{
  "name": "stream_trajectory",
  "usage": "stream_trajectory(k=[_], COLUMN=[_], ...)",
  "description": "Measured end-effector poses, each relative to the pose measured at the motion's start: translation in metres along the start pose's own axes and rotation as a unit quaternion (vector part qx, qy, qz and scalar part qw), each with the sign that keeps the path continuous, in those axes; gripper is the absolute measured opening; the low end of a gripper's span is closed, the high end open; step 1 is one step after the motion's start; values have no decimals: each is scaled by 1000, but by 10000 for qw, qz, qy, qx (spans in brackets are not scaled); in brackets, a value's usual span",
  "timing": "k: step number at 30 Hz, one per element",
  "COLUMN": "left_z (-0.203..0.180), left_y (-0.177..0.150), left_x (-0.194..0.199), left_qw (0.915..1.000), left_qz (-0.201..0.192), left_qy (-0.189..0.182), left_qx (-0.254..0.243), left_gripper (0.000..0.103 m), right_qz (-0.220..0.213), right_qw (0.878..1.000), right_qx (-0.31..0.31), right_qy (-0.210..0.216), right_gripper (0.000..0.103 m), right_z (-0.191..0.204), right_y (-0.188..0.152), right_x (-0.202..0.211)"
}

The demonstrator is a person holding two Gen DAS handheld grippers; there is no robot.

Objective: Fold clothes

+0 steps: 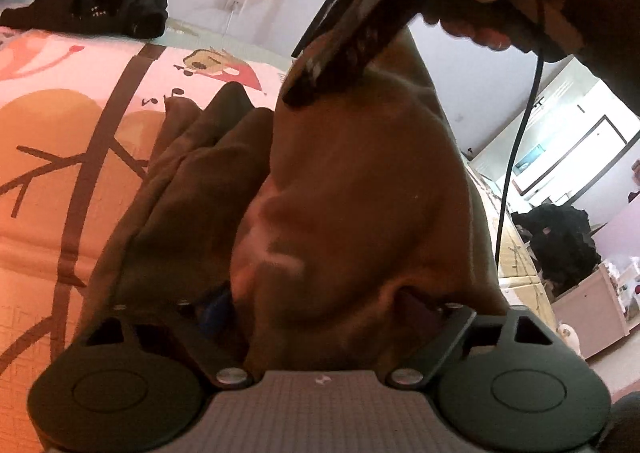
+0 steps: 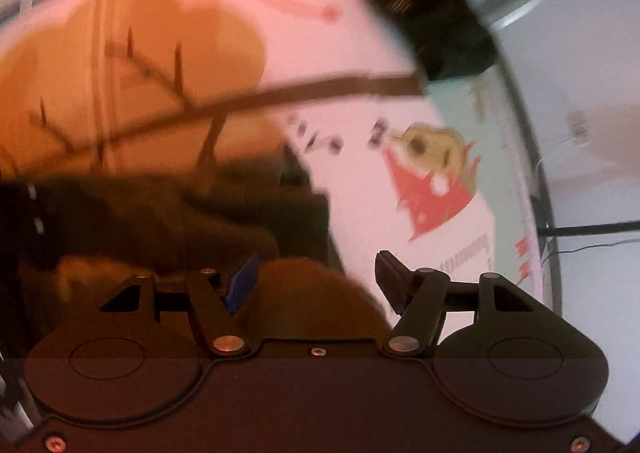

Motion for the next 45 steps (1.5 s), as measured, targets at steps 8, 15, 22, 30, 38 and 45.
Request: stream_trajectory(k=[8,15,22,30,38,45], left_z=[1,-4,-25,-23,8,22], left_y=[0,4,13,22,23,14], left_x=[0,14,38,59,69,61], left_qw=[9999,9996,9959,9883,9774,9733], left_qz=[24,-108,-610,-906,-916,-646], left_qy=[126,259,582,1191,1906,2203], left_qx=[76,81,-315,-299,84,65], left_gripper=[56,40,18,11,15,20], right_qz=[386,-284,-1678,-3300,-3525,-2901], right_qw=[9973,9980,9849,9399,9273,9426], right_qx=[283,312,-142,-604,-1081,-1651], right_qy=[564,470,403,627,641,-50], right_gripper=[22,12,12,11,11,3], right_z=[17,17,-3,-12,-8,-2], right_y=[-20,-25,-31,-35,5,29], right_x=[-31,-1,72,115,69,-35])
Point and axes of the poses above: each gripper's, at about its wrist camera, not at the fingertips, and x roughly against the way its jaws point, z to its left, y to its top, the point moved 4 cm from there along -x, roughly the way its jaws point, and after that the axes turned 9 degrees about -z, right-handed, at the moved point
